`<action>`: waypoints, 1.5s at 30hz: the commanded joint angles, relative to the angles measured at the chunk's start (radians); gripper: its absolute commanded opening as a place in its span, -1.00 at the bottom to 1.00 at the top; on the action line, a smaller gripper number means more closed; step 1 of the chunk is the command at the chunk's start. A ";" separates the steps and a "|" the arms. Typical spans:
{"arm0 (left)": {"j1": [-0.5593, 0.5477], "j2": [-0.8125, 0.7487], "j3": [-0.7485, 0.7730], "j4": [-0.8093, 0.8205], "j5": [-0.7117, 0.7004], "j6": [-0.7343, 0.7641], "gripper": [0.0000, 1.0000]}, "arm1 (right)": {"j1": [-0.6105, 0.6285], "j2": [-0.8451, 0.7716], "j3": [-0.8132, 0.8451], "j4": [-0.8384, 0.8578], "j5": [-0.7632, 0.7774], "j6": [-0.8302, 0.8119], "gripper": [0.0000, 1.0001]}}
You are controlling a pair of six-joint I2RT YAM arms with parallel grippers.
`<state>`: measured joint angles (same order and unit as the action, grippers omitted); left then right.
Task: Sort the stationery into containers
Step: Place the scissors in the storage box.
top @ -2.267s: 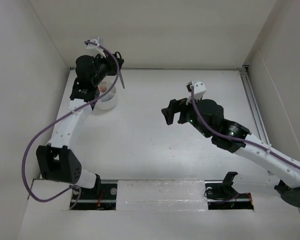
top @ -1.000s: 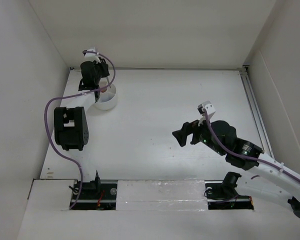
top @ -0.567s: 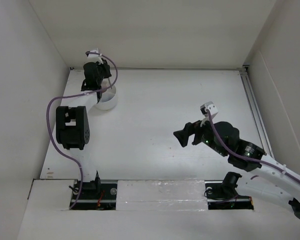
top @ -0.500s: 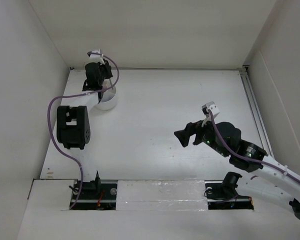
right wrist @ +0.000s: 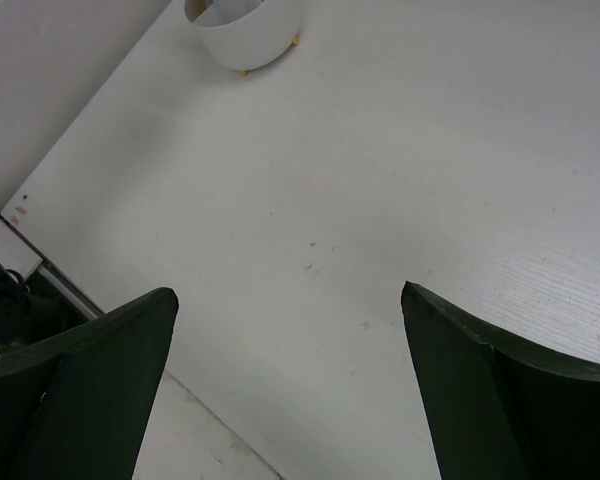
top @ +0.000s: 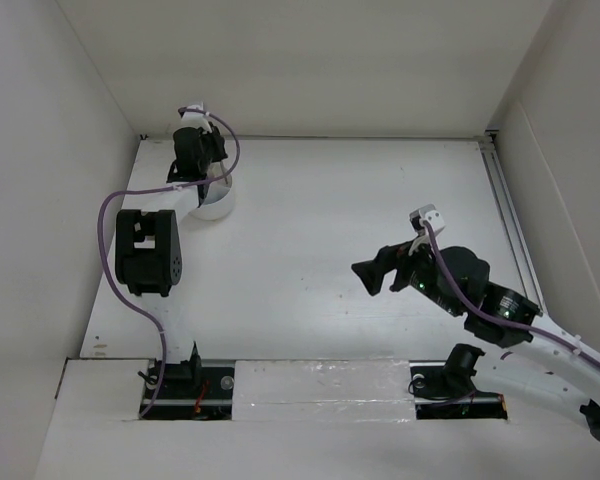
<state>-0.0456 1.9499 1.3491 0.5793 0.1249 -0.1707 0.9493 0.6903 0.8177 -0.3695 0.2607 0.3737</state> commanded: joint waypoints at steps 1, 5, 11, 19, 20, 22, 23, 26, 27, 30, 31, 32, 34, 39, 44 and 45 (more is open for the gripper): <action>0.003 -0.017 0.018 0.027 -0.016 -0.004 -1.00 | -0.004 -0.023 0.000 -0.003 -0.008 0.002 1.00; 0.003 -0.035 0.018 0.008 -0.025 -0.004 -1.00 | -0.004 -0.058 -0.009 -0.003 -0.008 0.002 1.00; 0.003 -0.045 0.008 -0.025 -0.044 -0.013 -1.00 | 0.005 -0.113 -0.028 -0.013 -0.008 0.002 1.00; 0.003 -0.063 -0.033 -0.035 -0.053 -0.032 -1.00 | 0.005 -0.166 -0.037 -0.022 -0.017 0.002 1.00; 0.003 -0.063 -0.033 -0.035 -0.053 -0.032 -1.00 | 0.005 -0.175 -0.037 -0.022 -0.017 0.002 1.00; 0.003 -0.063 -0.033 -0.044 -0.033 -0.042 -1.00 | 0.005 -0.184 -0.037 -0.031 -0.017 0.002 1.00; 0.003 -0.063 -0.033 -0.044 -0.033 -0.043 -0.99 | 0.005 -0.184 -0.037 -0.031 -0.017 0.002 1.00; 0.003 -0.063 -0.044 -0.044 -0.024 -0.052 -0.85 | 0.005 -0.184 -0.046 -0.031 -0.017 0.002 1.00; 0.003 -0.063 -0.044 -0.044 -0.024 -0.052 -0.82 | 0.005 -0.184 -0.046 -0.031 -0.017 0.002 1.00; 0.003 -0.063 -0.044 -0.044 -0.024 -0.052 -0.68 | 0.005 -0.193 -0.046 -0.040 -0.008 0.002 1.00; 0.003 -0.063 -0.044 -0.044 -0.024 -0.052 -0.66 | 0.005 -0.193 -0.046 -0.040 -0.008 0.002 1.00; 0.003 -0.063 -0.044 -0.044 -0.015 -0.052 -0.59 | 0.005 -0.193 -0.046 -0.040 -0.008 0.002 1.00; 0.003 -0.072 -0.044 -0.044 -0.014 -0.061 -0.47 | 0.005 -0.193 -0.046 -0.040 -0.008 0.002 1.00; 0.003 -0.091 -0.054 -0.035 -0.005 -0.061 -0.40 | 0.005 -0.193 -0.046 -0.040 -0.008 0.002 1.00; 0.003 -0.123 -0.054 -0.035 0.013 -0.061 -0.16 | 0.005 -0.184 -0.046 -0.040 -0.008 0.002 1.00; 0.003 -0.132 -0.054 -0.023 0.013 -0.070 -0.05 | 0.005 -0.184 -0.046 -0.040 -0.008 0.002 1.00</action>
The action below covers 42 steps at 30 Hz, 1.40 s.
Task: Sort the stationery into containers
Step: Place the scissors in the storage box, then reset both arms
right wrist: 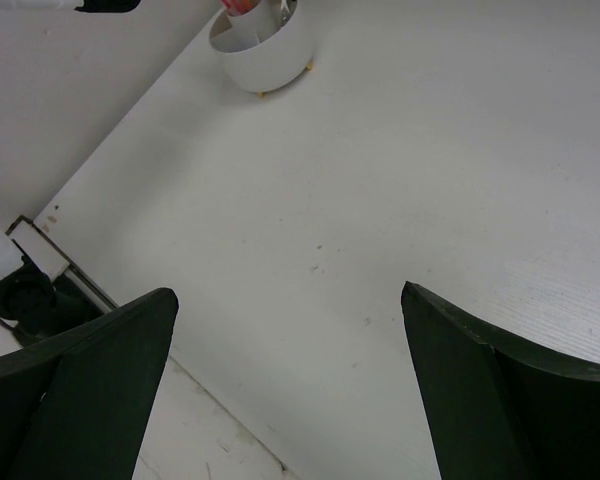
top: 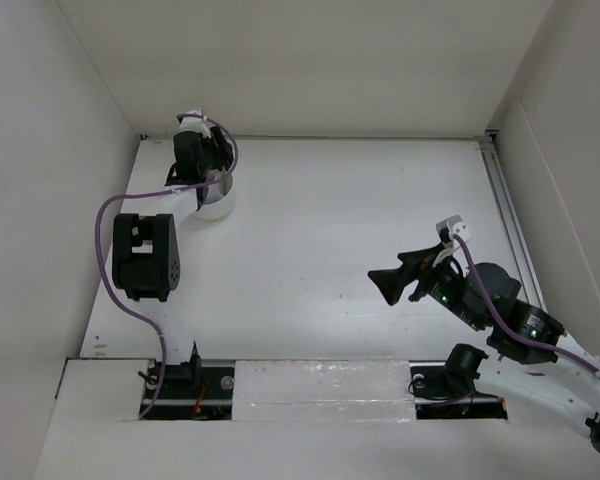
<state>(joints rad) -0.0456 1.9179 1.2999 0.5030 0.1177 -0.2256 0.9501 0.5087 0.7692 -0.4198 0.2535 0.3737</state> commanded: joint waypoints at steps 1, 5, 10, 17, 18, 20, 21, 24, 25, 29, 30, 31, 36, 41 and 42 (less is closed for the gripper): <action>0.003 -0.109 -0.005 0.054 0.020 -0.015 0.03 | 0.004 -0.002 0.002 0.010 0.000 0.002 1.00; 0.003 -0.160 -0.016 0.075 0.020 -0.015 0.22 | 0.004 -0.002 0.002 0.021 0.000 0.002 1.00; 0.003 -0.229 -0.016 0.085 0.011 -0.026 0.35 | 0.004 0.007 0.011 0.021 -0.010 0.002 1.00; 0.003 -0.416 0.036 -0.005 -0.012 -0.076 0.95 | 0.004 0.027 0.076 -0.033 0.056 -0.007 1.00; 0.003 -0.440 0.074 -0.053 -0.030 -0.087 1.00 | 0.004 0.027 0.090 -0.062 0.090 -0.007 1.00; 0.003 -0.531 0.099 -0.188 -0.062 -0.144 1.00 | 0.004 0.036 0.148 -0.108 0.144 0.002 1.00; 0.003 -0.568 0.108 -0.239 -0.113 -0.170 1.00 | 0.004 0.036 0.174 -0.167 0.200 0.002 1.00; 0.003 -0.729 0.108 -0.448 -0.173 -0.227 1.00 | 0.004 0.062 0.319 -0.297 0.307 0.014 1.00; 0.003 -0.773 0.096 -0.493 -0.182 -0.227 1.00 | 0.004 0.062 0.320 -0.331 0.331 0.014 1.00; 0.003 -1.043 -0.042 -0.597 -0.226 -0.207 1.00 | 0.004 0.074 0.441 -0.447 0.400 0.014 1.00; 0.003 -1.098 -0.074 -0.612 -0.227 -0.195 1.00 | 0.004 0.061 0.455 -0.458 0.418 0.014 1.00; 0.003 -1.205 -0.108 -0.612 -0.240 -0.186 1.00 | 0.004 0.060 0.470 -0.483 0.418 0.014 1.00; -0.037 -1.433 -0.347 -0.612 -0.283 -0.208 1.00 | 0.004 0.030 0.599 -0.566 0.457 -0.005 1.00; -0.037 -1.638 -0.503 -0.676 -0.334 -0.268 1.00 | 0.004 -0.010 0.677 -0.655 0.533 -0.024 1.00; -0.037 -1.668 -0.548 -0.690 -0.369 -0.268 1.00 | 0.004 -0.027 0.691 -0.665 0.544 -0.024 1.00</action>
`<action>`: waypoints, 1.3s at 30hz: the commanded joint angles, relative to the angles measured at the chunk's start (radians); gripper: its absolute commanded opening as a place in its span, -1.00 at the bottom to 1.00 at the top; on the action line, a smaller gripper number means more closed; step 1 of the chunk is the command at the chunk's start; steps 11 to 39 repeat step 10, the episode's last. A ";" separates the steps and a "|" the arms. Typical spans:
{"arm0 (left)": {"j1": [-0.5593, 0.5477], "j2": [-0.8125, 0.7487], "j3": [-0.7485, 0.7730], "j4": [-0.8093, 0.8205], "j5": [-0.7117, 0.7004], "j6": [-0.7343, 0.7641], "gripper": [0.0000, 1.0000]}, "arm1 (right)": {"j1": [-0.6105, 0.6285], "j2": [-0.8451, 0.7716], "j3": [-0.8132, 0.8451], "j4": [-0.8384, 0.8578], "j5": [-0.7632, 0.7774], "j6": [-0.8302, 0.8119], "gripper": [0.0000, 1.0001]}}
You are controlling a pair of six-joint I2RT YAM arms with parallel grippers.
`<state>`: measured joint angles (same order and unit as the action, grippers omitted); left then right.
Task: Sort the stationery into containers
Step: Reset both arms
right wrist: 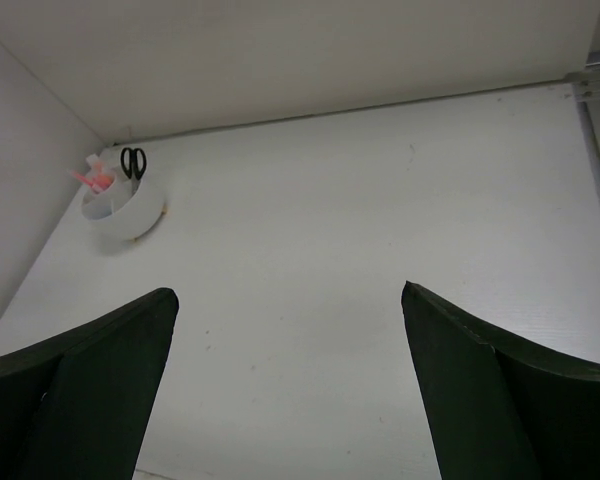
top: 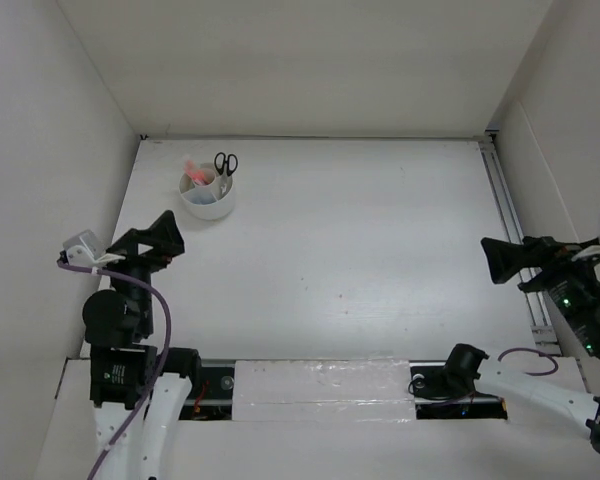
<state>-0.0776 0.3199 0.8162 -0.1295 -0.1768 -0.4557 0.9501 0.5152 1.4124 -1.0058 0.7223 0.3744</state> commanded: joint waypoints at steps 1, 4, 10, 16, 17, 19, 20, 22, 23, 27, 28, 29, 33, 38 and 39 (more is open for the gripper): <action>-0.005 -0.094 -0.080 -0.058 -0.087 -0.038 1.00 | 0.004 -0.034 0.048 -0.088 0.087 -0.025 1.00; -0.005 -0.127 -0.068 -0.082 -0.142 -0.047 1.00 | 0.004 -0.079 0.027 -0.060 0.088 -0.069 1.00; -0.005 -0.127 -0.078 -0.073 -0.115 -0.057 1.00 | 0.024 -0.101 -0.030 -0.019 0.078 -0.069 1.00; -0.005 -0.127 -0.078 -0.073 -0.115 -0.057 1.00 | 0.024 -0.101 -0.030 -0.019 0.078 -0.069 1.00; -0.005 -0.127 -0.078 -0.073 -0.115 -0.057 1.00 | 0.024 -0.101 -0.030 -0.019 0.078 -0.069 1.00; -0.005 -0.127 -0.078 -0.073 -0.115 -0.057 1.00 | 0.024 -0.101 -0.030 -0.019 0.078 -0.069 1.00; -0.005 -0.127 -0.078 -0.073 -0.115 -0.057 1.00 | 0.024 -0.101 -0.030 -0.019 0.078 -0.069 1.00; -0.005 -0.127 -0.078 -0.073 -0.115 -0.057 1.00 | 0.024 -0.101 -0.030 -0.019 0.078 -0.069 1.00; -0.005 -0.127 -0.078 -0.073 -0.115 -0.057 1.00 | 0.024 -0.101 -0.030 -0.019 0.078 -0.069 1.00; -0.005 -0.127 -0.078 -0.073 -0.115 -0.057 1.00 | 0.024 -0.101 -0.030 -0.019 0.078 -0.069 1.00; -0.005 -0.127 -0.078 -0.073 -0.115 -0.057 1.00 | 0.024 -0.101 -0.030 -0.019 0.078 -0.069 1.00; -0.005 -0.127 -0.078 -0.073 -0.115 -0.057 1.00 | 0.024 -0.101 -0.030 -0.019 0.078 -0.069 1.00; -0.005 -0.127 -0.078 -0.073 -0.115 -0.057 1.00 | 0.024 -0.101 -0.030 -0.019 0.078 -0.069 1.00; -0.005 -0.127 -0.078 -0.073 -0.115 -0.057 1.00 | 0.024 -0.101 -0.030 -0.019 0.078 -0.069 1.00; -0.005 -0.127 -0.078 -0.073 -0.115 -0.057 1.00 | 0.024 -0.101 -0.030 -0.019 0.078 -0.069 1.00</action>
